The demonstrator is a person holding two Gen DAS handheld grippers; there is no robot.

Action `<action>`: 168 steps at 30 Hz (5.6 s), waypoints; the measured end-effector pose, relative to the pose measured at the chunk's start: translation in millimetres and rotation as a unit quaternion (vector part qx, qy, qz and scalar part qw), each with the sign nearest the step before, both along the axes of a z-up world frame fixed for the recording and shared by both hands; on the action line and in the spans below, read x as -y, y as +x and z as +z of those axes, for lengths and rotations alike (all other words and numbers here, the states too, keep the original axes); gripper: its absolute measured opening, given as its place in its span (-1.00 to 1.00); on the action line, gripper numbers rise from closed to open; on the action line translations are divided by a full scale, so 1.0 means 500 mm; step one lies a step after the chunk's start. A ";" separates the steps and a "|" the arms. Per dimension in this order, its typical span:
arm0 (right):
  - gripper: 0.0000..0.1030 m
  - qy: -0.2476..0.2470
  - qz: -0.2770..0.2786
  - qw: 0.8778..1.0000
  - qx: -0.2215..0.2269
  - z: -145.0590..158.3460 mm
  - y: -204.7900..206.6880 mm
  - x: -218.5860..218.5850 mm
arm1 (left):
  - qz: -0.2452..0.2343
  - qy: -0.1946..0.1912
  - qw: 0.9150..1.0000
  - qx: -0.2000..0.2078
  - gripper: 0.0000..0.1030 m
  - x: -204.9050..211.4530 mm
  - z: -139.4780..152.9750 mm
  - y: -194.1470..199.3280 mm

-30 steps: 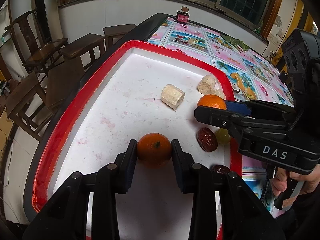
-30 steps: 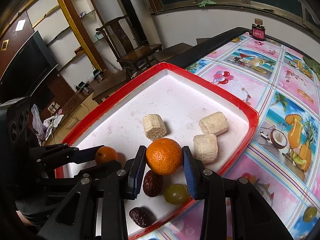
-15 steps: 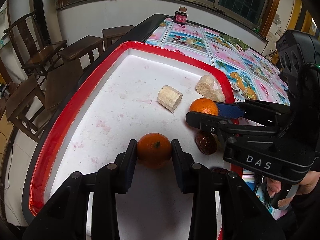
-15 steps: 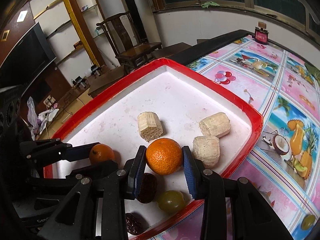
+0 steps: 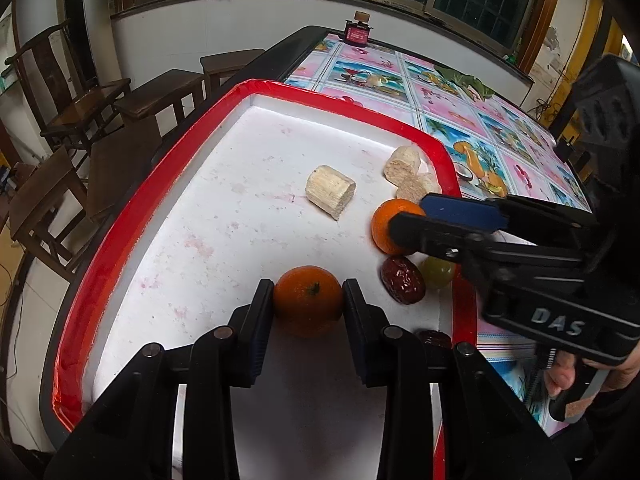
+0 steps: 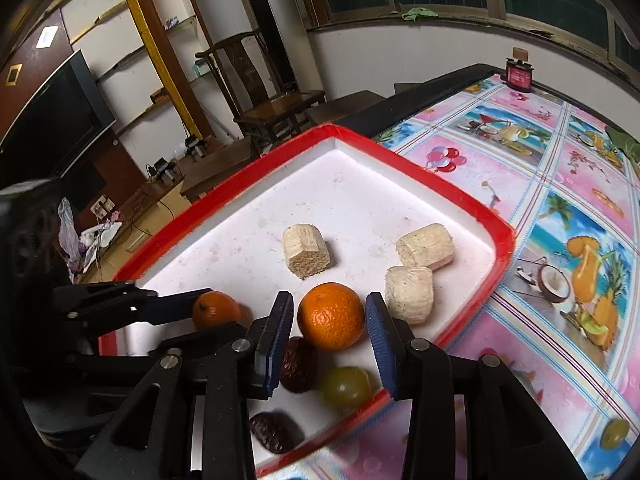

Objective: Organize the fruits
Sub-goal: 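Lower and open the right tool in the tray while the left tool releases its orange, then grasp a dark red date with the left tool while the right tool grasps an orange, then carry the dark date toward the tray while the right tool carries its orange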

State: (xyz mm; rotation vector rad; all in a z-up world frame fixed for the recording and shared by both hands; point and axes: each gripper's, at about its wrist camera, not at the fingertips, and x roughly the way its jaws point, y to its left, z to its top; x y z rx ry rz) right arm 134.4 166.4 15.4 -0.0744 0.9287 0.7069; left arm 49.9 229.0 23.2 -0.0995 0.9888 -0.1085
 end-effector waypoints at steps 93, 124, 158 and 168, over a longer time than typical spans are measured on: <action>-0.27 -0.057 -0.269 0.961 0.002 -0.002 -0.257 0.524 | -0.180 -0.007 0.984 -0.014 -0.47 0.365 -0.011 -0.046; -0.27 -0.049 -0.210 0.976 0.023 0.026 -0.256 0.421 | -0.147 -0.009 0.989 -0.015 -0.53 0.325 -0.007 -0.051; -0.27 -0.034 -0.143 0.988 0.044 0.059 -0.255 0.317 | -0.062 -0.007 0.998 0.016 -0.53 0.099 0.071 -0.102; -0.27 -0.034 -0.130 0.990 0.043 0.060 -0.246 0.293 | -0.043 -0.011 0.999 0.001 -0.53 0.062 0.043 -0.098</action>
